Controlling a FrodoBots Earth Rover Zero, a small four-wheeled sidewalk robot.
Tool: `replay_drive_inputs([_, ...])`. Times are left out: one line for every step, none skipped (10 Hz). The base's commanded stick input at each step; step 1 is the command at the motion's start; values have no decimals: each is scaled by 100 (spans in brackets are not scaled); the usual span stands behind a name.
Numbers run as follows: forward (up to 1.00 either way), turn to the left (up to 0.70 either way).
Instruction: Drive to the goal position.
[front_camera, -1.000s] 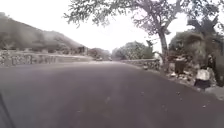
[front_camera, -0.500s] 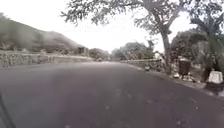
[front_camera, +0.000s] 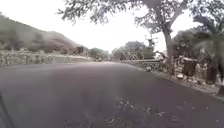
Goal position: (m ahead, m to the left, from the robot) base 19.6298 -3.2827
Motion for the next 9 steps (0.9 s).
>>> replay_drive_inputs([70, 0])
replay_drive_inputs([70, 0])
replay_drive_inputs([70, 0])
replay_drive_inputs([70, 0])
replay_drive_inputs([70, 0])
replay_drive_inputs([70, 0])
replay_drive_inputs([70, 0])
replay_drive_inputs([70, 0])
replay_drive_inputs([70, 0])
